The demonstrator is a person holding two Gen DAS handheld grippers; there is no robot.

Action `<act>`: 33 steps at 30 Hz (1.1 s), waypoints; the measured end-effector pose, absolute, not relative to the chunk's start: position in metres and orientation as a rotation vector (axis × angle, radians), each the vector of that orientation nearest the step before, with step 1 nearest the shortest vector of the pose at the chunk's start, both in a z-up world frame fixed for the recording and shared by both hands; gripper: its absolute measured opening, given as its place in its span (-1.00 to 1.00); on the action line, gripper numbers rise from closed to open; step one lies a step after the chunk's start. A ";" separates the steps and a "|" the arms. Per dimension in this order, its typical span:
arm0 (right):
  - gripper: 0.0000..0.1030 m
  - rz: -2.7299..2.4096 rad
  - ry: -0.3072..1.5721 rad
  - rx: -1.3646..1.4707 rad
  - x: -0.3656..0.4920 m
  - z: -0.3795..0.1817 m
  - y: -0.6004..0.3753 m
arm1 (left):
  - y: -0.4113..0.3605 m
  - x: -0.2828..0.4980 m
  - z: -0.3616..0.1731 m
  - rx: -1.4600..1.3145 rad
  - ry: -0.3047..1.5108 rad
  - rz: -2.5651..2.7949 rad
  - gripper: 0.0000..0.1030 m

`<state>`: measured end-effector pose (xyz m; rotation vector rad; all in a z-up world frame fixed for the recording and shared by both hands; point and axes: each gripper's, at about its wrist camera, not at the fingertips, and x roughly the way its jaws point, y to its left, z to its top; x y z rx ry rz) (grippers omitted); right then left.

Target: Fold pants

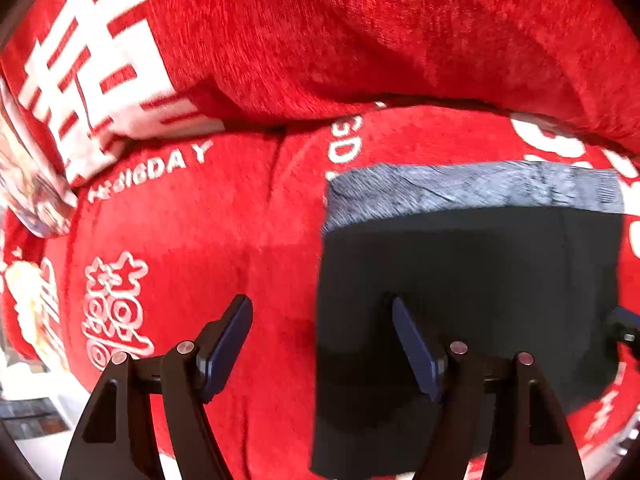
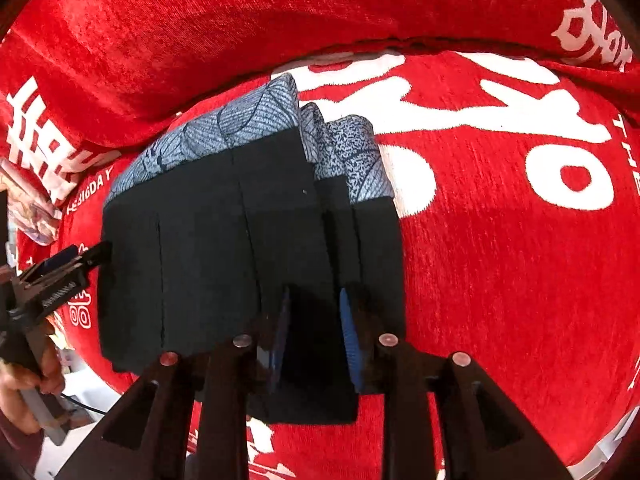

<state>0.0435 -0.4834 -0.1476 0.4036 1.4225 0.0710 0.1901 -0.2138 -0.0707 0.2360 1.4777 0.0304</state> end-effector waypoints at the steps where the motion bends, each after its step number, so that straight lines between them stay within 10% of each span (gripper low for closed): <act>1: -0.45 0.074 1.425 0.392 0.043 -0.145 -0.483 | -0.214 0.187 -0.068 0.216 1.487 0.021 0.43; 5: -0.42 0.066 1.431 0.382 0.040 -0.141 -0.479 | -0.222 0.169 -0.072 0.173 1.532 -0.008 1.00; 10: 0.07 0.005 1.460 0.345 0.031 -0.137 -0.483 | -0.232 0.154 -0.099 0.143 1.632 -0.026 1.00; 33: 0.21 0.009 1.482 0.397 -0.016 -0.124 -0.494 | -0.254 0.150 -0.092 0.287 1.568 0.011 1.00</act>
